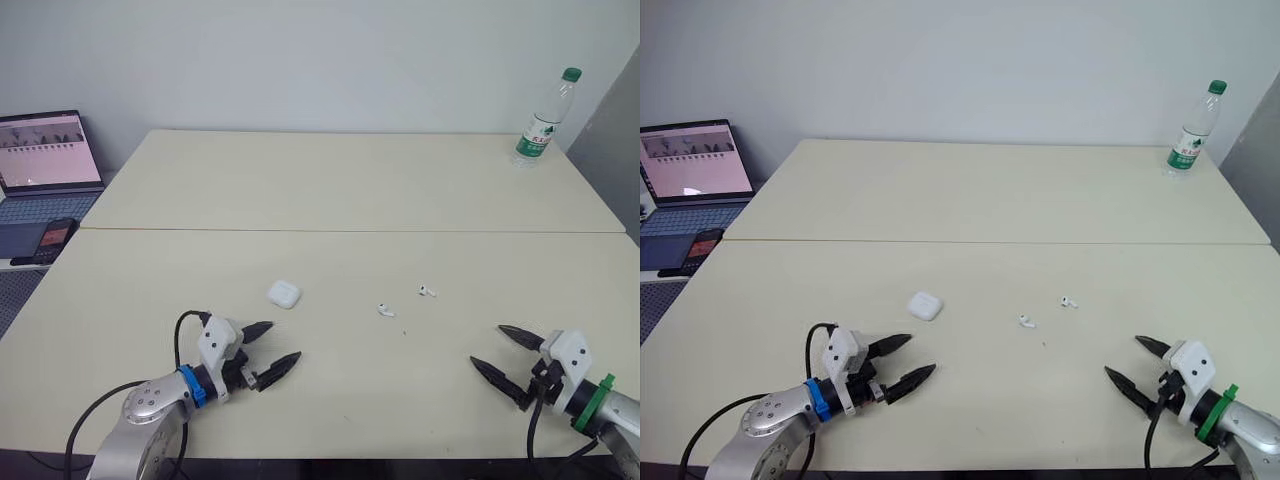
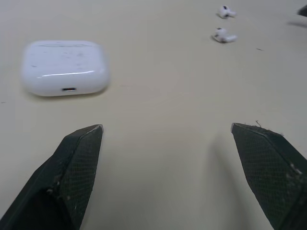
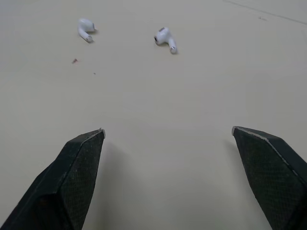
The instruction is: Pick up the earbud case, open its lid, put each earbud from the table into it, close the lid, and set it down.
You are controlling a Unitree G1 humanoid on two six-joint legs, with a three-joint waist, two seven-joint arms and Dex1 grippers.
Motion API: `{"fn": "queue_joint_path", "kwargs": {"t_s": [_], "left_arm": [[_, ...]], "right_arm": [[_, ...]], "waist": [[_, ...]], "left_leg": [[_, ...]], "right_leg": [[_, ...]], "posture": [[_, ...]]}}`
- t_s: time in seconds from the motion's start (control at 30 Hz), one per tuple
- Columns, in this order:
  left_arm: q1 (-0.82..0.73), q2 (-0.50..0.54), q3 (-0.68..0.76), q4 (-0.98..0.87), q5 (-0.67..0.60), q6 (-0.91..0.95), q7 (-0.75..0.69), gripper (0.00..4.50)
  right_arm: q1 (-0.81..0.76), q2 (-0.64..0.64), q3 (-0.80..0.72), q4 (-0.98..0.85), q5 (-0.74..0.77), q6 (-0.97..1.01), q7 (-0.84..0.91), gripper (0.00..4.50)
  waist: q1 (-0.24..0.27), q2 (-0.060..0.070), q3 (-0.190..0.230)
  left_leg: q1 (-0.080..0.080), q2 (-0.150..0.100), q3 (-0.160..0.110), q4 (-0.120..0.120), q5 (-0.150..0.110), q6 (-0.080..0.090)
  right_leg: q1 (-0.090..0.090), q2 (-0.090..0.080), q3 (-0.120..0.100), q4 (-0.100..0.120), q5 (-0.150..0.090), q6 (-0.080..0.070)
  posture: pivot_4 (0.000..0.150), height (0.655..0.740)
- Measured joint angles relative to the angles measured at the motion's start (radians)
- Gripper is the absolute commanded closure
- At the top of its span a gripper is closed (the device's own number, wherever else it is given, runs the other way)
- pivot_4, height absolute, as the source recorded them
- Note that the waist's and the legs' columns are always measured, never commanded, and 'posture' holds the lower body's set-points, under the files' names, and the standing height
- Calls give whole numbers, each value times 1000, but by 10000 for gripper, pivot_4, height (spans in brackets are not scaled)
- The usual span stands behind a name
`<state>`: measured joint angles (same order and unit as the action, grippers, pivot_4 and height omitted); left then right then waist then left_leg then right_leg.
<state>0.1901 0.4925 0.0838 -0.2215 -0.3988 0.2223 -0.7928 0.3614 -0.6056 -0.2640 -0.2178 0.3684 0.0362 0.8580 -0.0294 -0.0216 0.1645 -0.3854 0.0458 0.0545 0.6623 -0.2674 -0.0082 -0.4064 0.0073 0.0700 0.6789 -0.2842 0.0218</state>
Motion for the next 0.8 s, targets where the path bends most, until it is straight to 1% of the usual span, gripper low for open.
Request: {"fn": "queue_joint_path", "kwargs": {"t_s": [0.17, 0.3, 0.43, 0.53, 0.7, 0.8], "left_arm": [[-72, -56, 36, 38, 21, -26, 93, 0], [-127, -95, 12, 74, 67, -46, 144, 0], [-160, -119, -19, 116, 108, -53, 175, 0], [-195, -126, -43, 149, 138, -55, 192, 0], [-246, -143, -67, 187, 179, -56, 215, 0], [-246, -146, -70, 187, 178, -55, 215, 5685]], "right_arm": [[6, 1, 52, -108, 49, 41, 26, 480], [-4, -9, 97, -235, 124, 114, 40, 480], [-43, -11, 115, -311, 162, 150, 38, 480], [-74, -11, 121, -335, 162, 154, 31, 480], [-74, -12, 121, -335, 161, 155, 25, 480], [-59, -12, 118, -335, 160, 154, 25, 0]], "waist": [[0, -3, 2], [0, -5, 2], [0, -10, 5], [0, -11, 6], [4, -11, 5], [3, -10, 5]], "left_leg": [[0, 0, 0, 0, 0, 0], [-1, 0, 1, 0, 0, 0], [-1, 0, 0, 0, 0, 0], [-1, 0, 0, 1, 0, 0], [0, -1, 0, 1, 0, 0], [0, -1, 0, 1, 0, 0]], "right_leg": [[0, 0, 0, 0, 1, 2], [0, 0, 0, 0, 1, 2], [0, 0, 0, 0, 1, 2], [0, 0, 0, 0, 2, 3], [1, 0, 0, 0, 2, 4], [1, 0, 1, 0, 2, 4]], "posture": [[1500, 7362], [1500, 7362], [1500, 7362], [1500, 7362], [1500, 7362], [1500, 7362]]}}
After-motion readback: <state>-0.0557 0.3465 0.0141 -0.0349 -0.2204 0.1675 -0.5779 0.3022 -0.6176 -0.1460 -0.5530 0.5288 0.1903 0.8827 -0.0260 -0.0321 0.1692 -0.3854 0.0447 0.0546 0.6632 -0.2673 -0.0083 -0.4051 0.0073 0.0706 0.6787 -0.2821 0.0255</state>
